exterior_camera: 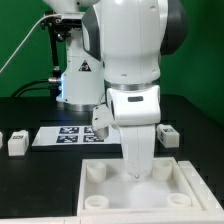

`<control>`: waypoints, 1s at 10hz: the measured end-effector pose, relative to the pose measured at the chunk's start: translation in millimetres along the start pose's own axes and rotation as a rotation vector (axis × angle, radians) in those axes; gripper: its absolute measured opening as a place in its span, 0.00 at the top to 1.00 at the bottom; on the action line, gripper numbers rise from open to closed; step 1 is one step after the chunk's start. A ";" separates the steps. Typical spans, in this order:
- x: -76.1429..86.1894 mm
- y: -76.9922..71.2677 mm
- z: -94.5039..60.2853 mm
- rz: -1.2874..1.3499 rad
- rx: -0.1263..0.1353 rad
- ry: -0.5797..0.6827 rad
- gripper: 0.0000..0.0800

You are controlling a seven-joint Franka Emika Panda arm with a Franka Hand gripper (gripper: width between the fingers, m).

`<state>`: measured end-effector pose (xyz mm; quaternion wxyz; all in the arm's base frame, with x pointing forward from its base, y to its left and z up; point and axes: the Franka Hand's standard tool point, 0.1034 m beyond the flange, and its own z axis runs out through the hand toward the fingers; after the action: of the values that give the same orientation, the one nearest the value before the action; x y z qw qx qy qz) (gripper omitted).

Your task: Assemble one leg

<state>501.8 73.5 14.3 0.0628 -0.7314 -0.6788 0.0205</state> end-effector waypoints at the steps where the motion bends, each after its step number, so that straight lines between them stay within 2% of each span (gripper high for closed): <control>1: 0.6 0.0 -0.1 0.009 0.000 0.000 0.20; 3: 2.5 0.2 -3.7 0.034 -0.006 -0.003 0.19; 5: 7.6 -7.1 -22.9 0.093 -0.028 -0.013 0.19; 7: 6.8 -18.0 -59.5 0.187 -0.082 -0.023 0.19; 8: 5.9 -21.0 -66.4 0.215 -0.102 -0.020 0.19; 10: 5.2 -21.6 -61.7 0.228 -0.094 -0.019 0.19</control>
Offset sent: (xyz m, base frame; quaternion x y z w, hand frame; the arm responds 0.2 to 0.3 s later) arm -0.0075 0.0004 0.0222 -0.0370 -0.0426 0.0250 0.9981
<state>487.9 76.2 78.3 0.0193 -0.8057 -0.5919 0.0028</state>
